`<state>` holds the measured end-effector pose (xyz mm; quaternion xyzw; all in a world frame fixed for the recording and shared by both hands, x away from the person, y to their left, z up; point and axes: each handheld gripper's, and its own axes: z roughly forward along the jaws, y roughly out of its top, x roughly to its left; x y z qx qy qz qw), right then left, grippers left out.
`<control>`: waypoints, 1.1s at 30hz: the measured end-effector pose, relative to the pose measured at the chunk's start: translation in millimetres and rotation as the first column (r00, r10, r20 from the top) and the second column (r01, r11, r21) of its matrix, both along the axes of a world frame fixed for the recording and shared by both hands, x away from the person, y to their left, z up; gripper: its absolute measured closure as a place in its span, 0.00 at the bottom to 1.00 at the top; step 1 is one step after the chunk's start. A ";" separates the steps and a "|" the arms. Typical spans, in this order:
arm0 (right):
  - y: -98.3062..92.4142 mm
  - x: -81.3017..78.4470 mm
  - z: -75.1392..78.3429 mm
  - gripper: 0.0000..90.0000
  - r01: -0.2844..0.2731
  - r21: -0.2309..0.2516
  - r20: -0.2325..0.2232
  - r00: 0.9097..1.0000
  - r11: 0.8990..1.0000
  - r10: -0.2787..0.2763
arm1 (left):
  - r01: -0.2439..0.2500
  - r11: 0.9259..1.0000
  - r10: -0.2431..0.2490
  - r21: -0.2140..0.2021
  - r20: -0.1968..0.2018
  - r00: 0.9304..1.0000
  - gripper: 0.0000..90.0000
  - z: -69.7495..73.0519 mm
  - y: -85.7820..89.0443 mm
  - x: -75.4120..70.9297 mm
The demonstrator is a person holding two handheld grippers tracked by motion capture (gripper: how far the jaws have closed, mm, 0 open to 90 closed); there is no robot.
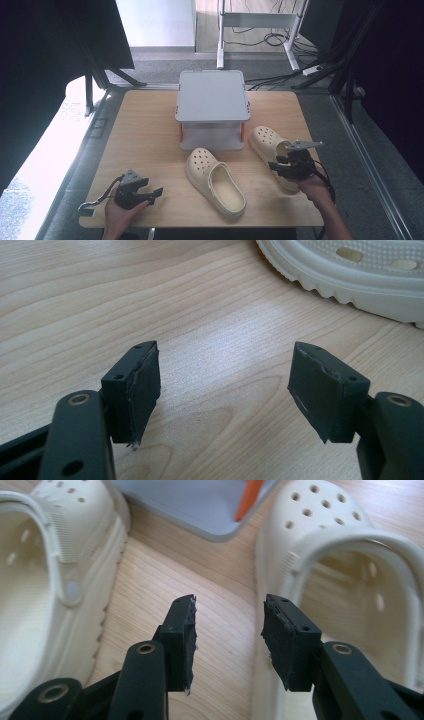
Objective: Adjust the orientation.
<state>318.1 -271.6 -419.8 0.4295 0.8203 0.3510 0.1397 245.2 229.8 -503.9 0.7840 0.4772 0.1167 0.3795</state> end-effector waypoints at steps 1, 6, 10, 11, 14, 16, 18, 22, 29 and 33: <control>-1.9 0.4 -0.4 0.64 0.003 0.000 -0.001 1.000 1.000 -0.003 | 0.001 1.000 -0.001 0.001 0.000 1.000 0.33 -0.2 0.0 0.1; -11.9 4.5 -3.1 0.65 0.024 -0.015 -0.017 1.000 1.000 -0.024 | 0.002 1.000 -0.002 0.004 0.001 1.000 0.33 0.4 0.7 -0.5; -16.0 11.2 -2.2 0.66 0.028 -0.035 -0.037 0.999 0.999 -0.029 | 0.001 1.000 -0.001 0.003 0.000 1.000 0.33 0.5 0.6 -0.8; -16.4 13.3 -1.7 0.66 0.026 -0.040 -0.044 0.999 0.999 -0.028 | 0.003 1.000 -0.003 0.003 -0.001 1.000 0.33 0.2 0.4 -0.7; -15.9 17.7 -1.2 0.66 0.024 -0.050 -0.056 0.998 0.998 -0.027 | 0.003 1.000 -0.003 0.004 -0.001 1.000 0.33 0.0 0.2 -0.6; -14.0 25.5 -1.7 0.66 0.016 -0.055 -0.083 0.996 0.998 -0.021 | 0.001 1.000 -0.001 0.005 -0.001 1.000 0.33 -0.4 -0.1 -0.2; -11.9 32.6 -2.8 0.66 0.019 -0.069 -0.104 0.994 0.997 -0.026 | 0.003 1.000 -0.003 0.006 -0.002 1.000 0.33 -1.0 -0.4 -0.2; -7.4 49.6 -5.2 0.67 0.009 -0.095 -0.141 0.990 0.995 -0.022 | 0.003 1.000 -0.003 0.011 0.000 1.000 0.33 -0.8 0.1 -0.6; 3.9 69.6 -12.6 0.73 -0.005 -0.144 -0.203 0.979 0.990 -0.024 | 0.003 1.000 -0.003 0.016 0.000 1.000 0.33 -1.4 0.0 -0.3; 10.2 76.5 -17.3 0.81 -0.017 -0.159 -0.234 0.972 0.987 -0.021 | 0.002 1.000 -0.002 0.014 0.004 1.000 0.33 -0.7 0.5 -0.7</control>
